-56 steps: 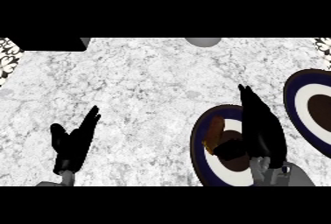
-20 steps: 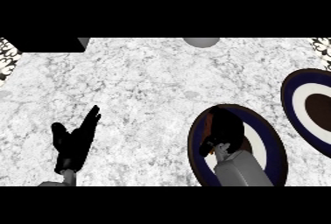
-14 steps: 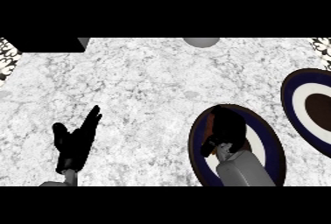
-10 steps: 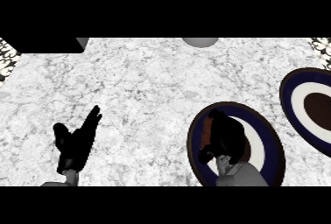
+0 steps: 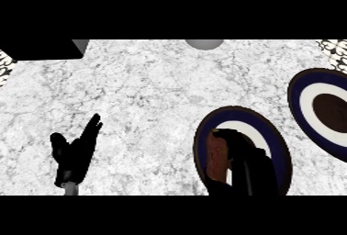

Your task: Pick the sweet potato from the plate and place it in the plate

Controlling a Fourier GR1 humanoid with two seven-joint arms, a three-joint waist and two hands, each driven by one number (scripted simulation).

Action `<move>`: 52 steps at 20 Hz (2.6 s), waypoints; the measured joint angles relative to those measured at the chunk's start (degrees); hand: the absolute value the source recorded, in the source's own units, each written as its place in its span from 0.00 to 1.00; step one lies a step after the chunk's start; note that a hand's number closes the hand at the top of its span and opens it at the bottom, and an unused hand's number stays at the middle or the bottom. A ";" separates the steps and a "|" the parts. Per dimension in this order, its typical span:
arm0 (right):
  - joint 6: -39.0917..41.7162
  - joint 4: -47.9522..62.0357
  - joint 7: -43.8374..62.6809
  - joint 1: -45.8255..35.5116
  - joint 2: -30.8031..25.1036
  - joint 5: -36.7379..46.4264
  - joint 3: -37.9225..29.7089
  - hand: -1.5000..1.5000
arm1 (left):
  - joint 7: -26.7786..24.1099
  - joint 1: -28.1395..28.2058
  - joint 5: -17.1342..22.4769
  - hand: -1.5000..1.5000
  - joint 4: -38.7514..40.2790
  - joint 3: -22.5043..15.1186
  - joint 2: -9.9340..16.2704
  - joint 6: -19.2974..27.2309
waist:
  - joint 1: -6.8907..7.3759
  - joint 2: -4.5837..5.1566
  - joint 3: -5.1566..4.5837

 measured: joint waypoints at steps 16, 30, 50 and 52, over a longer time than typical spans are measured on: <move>-32.65 -17.59 -8.31 17.72 -12.56 -20.39 -14.59 1.00 | 2.03 -0.97 -0.03 0.50 -0.99 0.27 0.01 -1.21 | 1.27 0.71 -0.02; -37.62 12.66 -33.50 4.36 -23.92 -60.36 -42.57 1.00 | 0.45 -1.70 -0.10 0.50 0.40 0.60 -0.46 -2.81 | 2.21 0.86 0.16; -5.72 74.27 -62.24 -21.44 -32.83 -74.45 -53.65 0.00 | 1.04 -3.23 -1.54 0.50 0.21 -0.79 -2.06 -3.06 | 4.89 1.68 0.19; -3.38 77.71 -65.88 -24.04 -32.41 -75.39 -54.71 0.00 | 0.27 -3.33 -1.51 0.50 0.86 -0.64 -2.08 -3.43 | 4.84 1.69 0.23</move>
